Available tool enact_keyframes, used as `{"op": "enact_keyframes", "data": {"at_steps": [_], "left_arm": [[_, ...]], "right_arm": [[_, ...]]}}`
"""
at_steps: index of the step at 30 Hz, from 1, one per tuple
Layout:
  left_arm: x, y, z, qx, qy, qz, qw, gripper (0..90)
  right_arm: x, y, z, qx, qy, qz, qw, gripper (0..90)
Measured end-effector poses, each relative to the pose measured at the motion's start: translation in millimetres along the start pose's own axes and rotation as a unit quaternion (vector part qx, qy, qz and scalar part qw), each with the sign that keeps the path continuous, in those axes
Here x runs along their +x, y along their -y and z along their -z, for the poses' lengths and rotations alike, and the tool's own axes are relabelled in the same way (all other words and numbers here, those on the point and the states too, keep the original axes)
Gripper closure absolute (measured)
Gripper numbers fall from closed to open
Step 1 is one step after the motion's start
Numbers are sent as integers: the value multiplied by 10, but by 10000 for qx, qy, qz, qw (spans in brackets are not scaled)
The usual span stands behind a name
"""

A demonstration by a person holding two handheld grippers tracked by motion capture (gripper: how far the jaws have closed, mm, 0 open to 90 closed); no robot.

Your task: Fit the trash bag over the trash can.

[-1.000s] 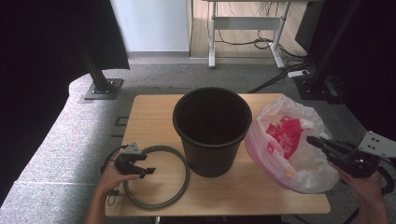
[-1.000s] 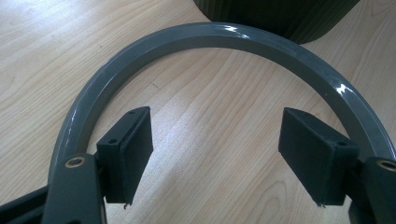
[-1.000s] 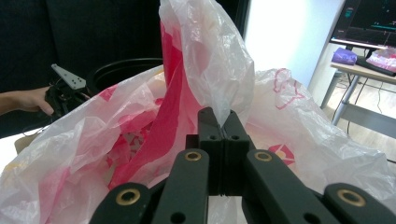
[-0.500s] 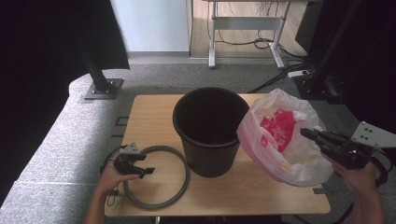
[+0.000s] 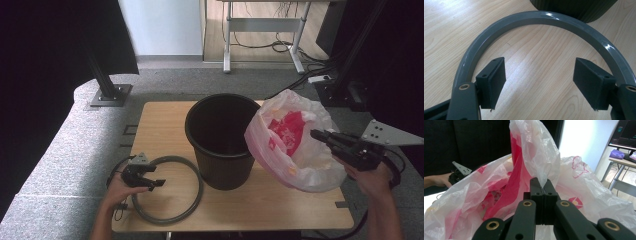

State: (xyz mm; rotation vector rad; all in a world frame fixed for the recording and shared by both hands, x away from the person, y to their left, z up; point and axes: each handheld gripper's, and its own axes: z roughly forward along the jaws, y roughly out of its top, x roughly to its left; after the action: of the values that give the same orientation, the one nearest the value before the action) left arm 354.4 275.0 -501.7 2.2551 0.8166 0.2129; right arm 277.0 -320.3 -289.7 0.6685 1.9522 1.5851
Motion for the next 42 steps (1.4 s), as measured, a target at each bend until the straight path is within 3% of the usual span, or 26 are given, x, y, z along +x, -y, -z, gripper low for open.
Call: {"op": "enact_keyframes", "data": {"at_steps": [31,42], "left_arm": [[21,26,-3,73,-5,15,10000,265],[26,32,1,80,7,16,10000,266]], "right_arm": [[111,-177,-496,85,-153,30,9998,891],[145,-227,-562,74,-188,46,9998,891]]}}
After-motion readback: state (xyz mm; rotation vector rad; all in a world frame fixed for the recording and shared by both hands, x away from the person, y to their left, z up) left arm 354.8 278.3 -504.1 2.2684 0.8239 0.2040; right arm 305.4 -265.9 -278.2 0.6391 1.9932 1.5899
